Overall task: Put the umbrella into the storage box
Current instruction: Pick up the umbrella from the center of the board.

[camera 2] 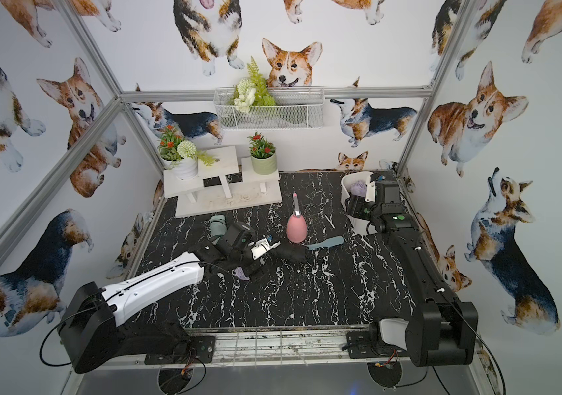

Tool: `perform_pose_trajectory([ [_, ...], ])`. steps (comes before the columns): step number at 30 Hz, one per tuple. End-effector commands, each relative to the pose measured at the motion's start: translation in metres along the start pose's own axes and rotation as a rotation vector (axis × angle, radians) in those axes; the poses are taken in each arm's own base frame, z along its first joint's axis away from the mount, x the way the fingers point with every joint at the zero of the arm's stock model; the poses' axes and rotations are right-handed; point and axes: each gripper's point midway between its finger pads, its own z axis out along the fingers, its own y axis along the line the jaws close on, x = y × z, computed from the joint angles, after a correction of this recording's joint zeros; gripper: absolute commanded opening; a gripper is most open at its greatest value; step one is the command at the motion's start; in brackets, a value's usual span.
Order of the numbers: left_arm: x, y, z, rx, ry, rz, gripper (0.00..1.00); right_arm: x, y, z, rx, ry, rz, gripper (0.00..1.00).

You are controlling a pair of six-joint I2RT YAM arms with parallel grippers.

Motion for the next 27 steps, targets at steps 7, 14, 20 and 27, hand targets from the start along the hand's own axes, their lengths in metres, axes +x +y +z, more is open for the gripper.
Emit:
perform_pose_trajectory([
  [7,-0.024,0.011,0.041,0.084,0.03,0.344,0.94,-0.011,0.014,-0.005,-0.028,-0.029,-0.027,0.73],
  [14,-0.012,0.0,0.068,0.186,0.081,0.39,0.9,-0.015,0.019,-0.012,-0.043,-0.057,-0.034,0.73],
  [20,-0.005,-0.005,0.091,0.223,0.081,0.392,0.88,-0.011,0.021,-0.005,-0.066,-0.032,-0.016,0.73],
  [27,0.007,-0.009,0.115,0.255,0.114,0.418,0.85,-0.007,0.024,0.002,-0.096,-0.008,0.008,0.73],
])
